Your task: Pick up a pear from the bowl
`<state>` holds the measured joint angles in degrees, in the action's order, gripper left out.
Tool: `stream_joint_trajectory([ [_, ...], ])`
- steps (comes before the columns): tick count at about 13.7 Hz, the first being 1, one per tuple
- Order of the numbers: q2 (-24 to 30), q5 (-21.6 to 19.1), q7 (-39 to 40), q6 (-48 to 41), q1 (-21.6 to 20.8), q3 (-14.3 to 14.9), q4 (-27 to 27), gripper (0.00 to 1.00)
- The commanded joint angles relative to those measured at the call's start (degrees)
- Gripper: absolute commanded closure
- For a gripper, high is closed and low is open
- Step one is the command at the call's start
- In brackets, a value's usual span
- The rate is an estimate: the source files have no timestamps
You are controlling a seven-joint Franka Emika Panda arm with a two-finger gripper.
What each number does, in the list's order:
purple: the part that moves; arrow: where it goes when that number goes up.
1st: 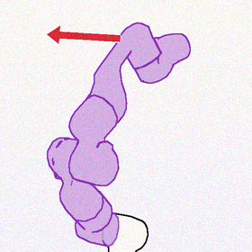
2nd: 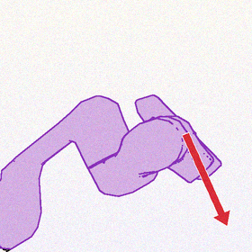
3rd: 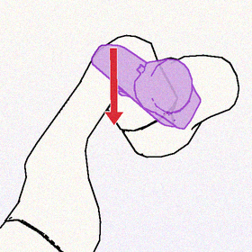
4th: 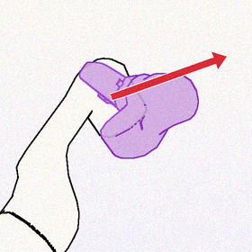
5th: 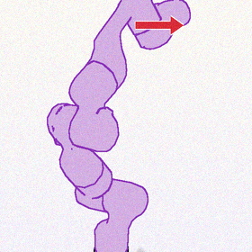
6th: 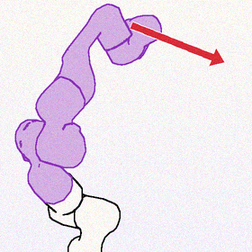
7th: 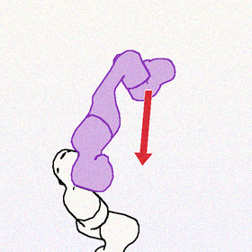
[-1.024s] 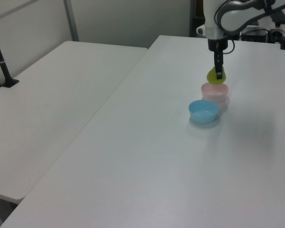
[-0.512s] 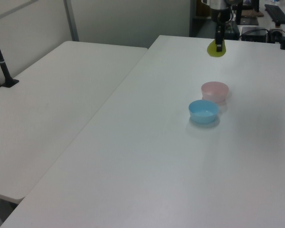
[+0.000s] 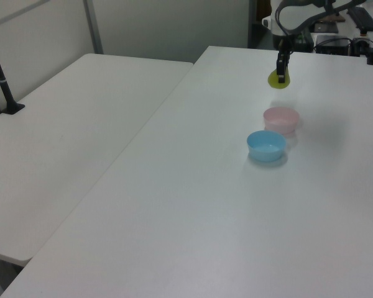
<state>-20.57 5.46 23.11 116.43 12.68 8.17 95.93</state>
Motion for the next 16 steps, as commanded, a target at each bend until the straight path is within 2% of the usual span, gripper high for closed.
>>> stream_joint_trajectory([
  [1,-3.8,1.0,0.9,1.4,0.9,0.1,-1.4,0.69],
  [3,-5.3,1.4,0.7,2.9,1.4,0.1,-1.4,0.68],
  [5,-6.0,1.5,0.5,3.1,1.6,0.1,-1.2,0.61],
  [7,-5.8,1.5,0.3,2.9,1.6,0.2,-1.2,0.30],
  [8,-5.3,1.5,0.0,2.7,1.6,0.1,-1.2,0.00],
  [11,-1.2,1.4,-3.4,0.8,0.8,-0.4,-0.6,0.00],
  [16,8.2,1.3,-8.6,-8.9,-5.9,-0.5,-0.7,0.00],
])
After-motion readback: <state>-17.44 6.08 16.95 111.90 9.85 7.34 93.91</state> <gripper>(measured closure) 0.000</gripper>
